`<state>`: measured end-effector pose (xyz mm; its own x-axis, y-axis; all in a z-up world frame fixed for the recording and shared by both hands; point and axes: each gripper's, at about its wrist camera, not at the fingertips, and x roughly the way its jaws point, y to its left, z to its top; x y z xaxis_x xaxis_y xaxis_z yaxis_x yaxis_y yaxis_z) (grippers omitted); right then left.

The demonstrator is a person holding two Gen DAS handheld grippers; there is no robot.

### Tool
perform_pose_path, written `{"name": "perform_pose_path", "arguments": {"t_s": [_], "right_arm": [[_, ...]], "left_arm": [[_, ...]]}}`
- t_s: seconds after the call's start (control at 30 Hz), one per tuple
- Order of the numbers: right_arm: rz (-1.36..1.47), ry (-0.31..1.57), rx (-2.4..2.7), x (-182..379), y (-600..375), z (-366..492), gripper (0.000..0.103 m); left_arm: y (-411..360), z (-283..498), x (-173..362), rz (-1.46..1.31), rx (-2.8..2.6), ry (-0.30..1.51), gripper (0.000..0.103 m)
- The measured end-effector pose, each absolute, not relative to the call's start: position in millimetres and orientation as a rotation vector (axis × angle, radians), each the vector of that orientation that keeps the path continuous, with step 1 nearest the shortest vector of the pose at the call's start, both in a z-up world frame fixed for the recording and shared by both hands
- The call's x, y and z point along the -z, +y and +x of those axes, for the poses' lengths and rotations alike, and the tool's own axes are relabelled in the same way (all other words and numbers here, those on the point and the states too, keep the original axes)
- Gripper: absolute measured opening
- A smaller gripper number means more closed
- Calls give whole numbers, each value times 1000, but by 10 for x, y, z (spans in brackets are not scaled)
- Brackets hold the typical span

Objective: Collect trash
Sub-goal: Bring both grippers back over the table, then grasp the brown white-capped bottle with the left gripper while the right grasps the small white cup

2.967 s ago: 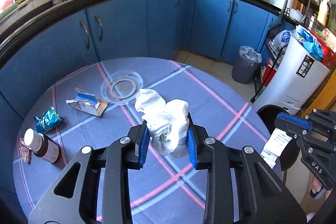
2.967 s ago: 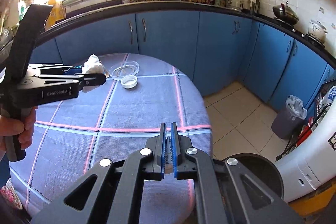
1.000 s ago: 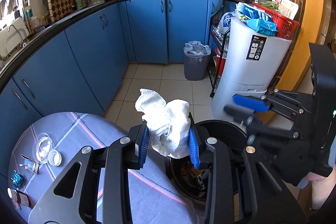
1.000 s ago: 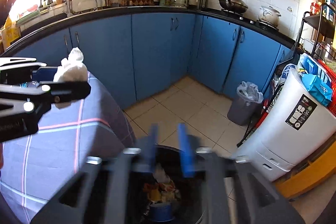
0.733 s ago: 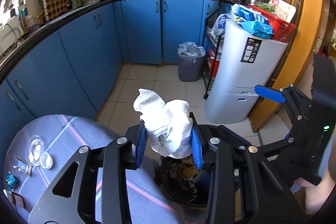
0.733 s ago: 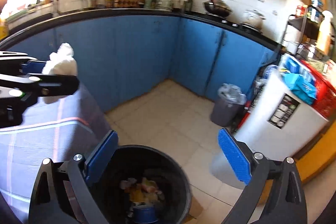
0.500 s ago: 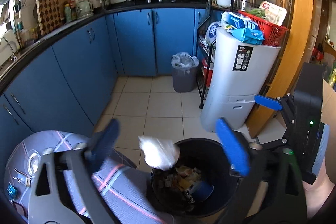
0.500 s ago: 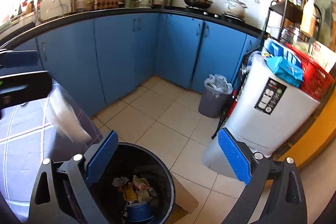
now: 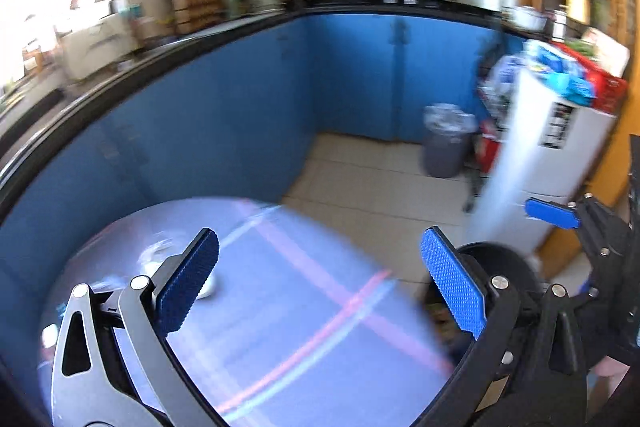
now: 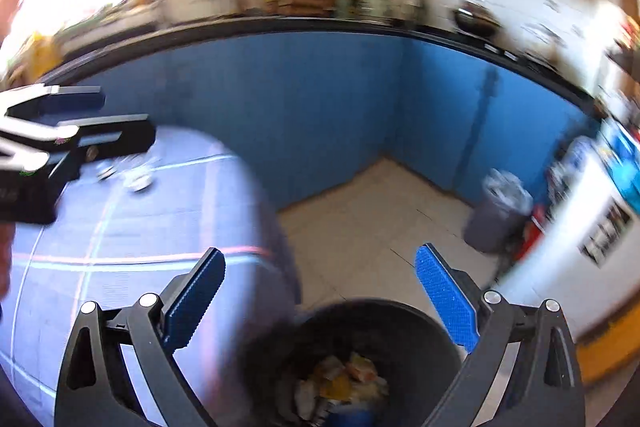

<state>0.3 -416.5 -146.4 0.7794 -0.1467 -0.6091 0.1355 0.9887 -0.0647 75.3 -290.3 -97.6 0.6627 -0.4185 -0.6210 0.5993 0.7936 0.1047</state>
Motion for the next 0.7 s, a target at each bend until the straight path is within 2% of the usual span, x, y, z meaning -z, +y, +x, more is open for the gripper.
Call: {"name": "perform_pose_path", "arguments": {"t_s": [0.4, 0.7], "right_arm": [[-83, 728, -172, 1641, -2709, 1156, 93], [-163, 808, -138, 1980, -2222, 1785, 93]], "left_arm": [[-898, 1163, 1404, 257, 149, 695, 100], [-389, 1585, 1882, 140, 158, 814, 98]]}}
